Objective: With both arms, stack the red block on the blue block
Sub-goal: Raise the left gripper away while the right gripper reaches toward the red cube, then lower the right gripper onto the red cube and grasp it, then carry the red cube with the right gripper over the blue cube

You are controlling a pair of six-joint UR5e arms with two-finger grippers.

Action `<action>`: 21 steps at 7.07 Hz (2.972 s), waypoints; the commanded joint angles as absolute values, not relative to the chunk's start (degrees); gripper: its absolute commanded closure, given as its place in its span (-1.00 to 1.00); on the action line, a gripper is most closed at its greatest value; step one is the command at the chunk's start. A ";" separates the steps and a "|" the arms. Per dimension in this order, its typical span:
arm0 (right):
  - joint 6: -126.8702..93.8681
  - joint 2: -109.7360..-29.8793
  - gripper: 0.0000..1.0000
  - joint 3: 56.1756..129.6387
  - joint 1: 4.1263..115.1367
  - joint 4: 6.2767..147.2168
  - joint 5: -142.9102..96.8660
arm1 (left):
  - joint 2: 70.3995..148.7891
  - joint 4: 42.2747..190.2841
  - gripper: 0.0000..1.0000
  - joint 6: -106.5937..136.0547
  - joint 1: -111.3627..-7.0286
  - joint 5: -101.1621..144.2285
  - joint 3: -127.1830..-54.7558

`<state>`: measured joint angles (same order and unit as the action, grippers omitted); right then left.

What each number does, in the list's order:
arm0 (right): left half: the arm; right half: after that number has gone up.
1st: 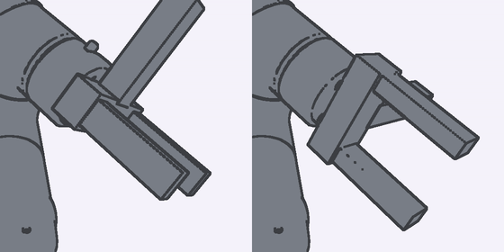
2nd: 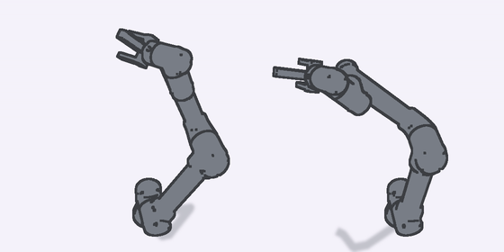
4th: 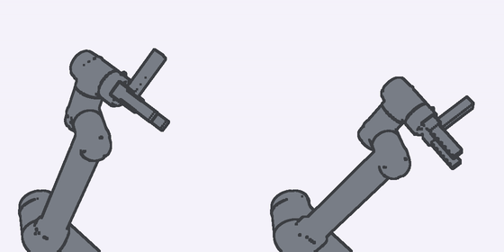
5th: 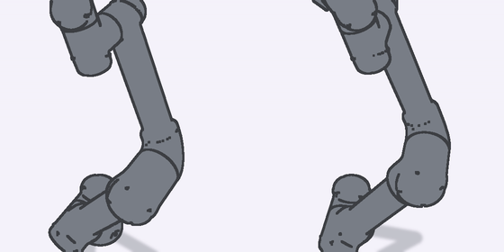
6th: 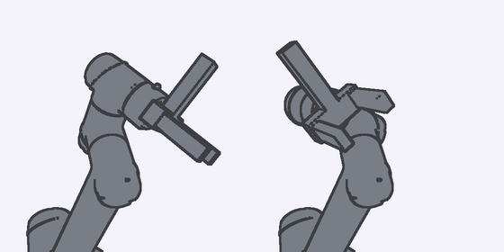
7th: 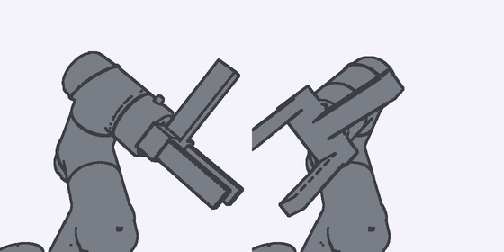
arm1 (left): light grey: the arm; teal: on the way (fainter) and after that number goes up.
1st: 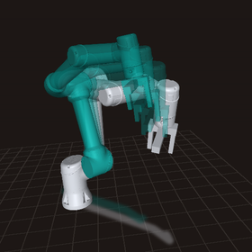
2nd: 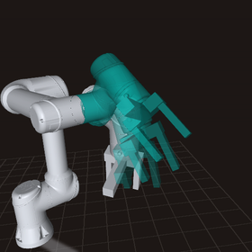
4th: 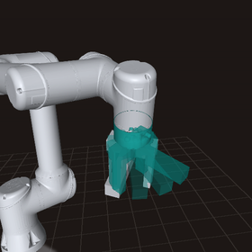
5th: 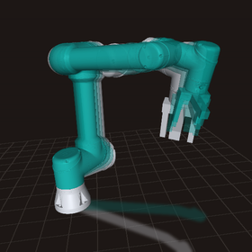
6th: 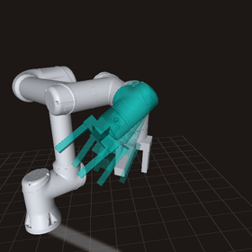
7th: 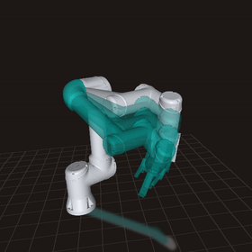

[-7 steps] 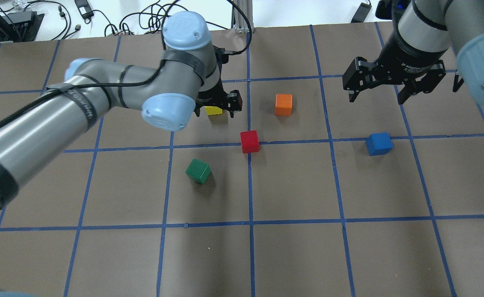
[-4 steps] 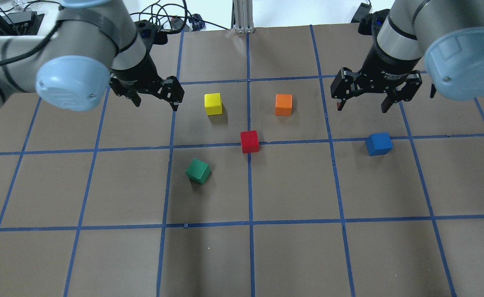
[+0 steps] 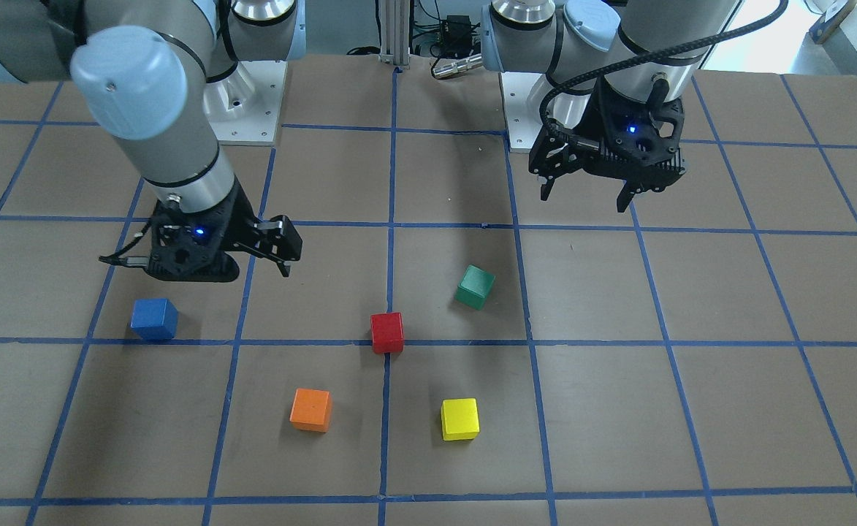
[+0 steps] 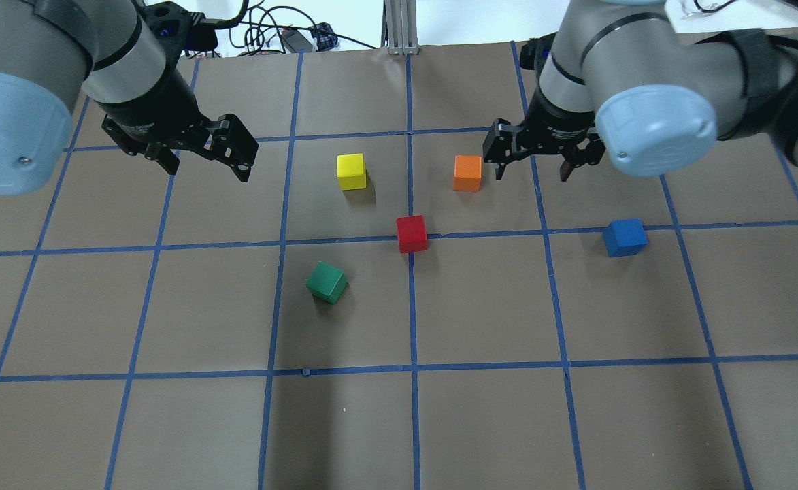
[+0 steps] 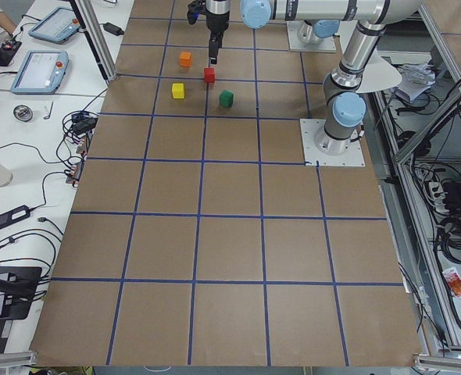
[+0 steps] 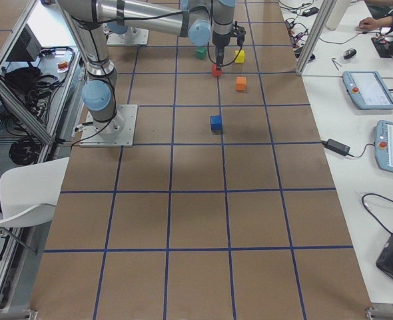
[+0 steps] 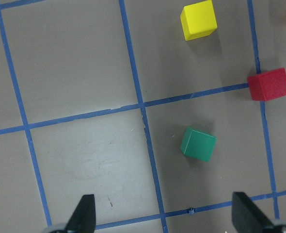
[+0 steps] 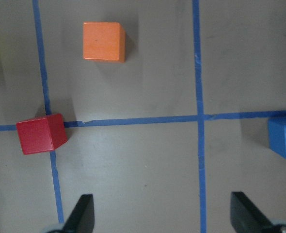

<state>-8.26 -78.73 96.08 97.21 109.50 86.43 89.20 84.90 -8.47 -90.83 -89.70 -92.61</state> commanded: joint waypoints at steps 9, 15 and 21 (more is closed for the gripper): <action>-20.92 -60.31 -1.00 96.06 110.21 127.43 86.05 | 91.85 87.71 -1.00 -8.17 -90.88 -89.56 -86.84; -21.09 -58.88 1.00 95.89 110.21 128.58 85.87 | 91.67 87.63 -1.00 -8.17 -91.14 -89.47 -87.45; -11.99 -73.80 1.00 95.09 99.35 109.11 86.92 | 91.76 87.54 -1.00 -8.17 -90.97 -89.38 -87.19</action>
<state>-15.91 -69.84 94.65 103.76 114.26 86.59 91.71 87.57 -8.17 -91.00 -89.42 -87.29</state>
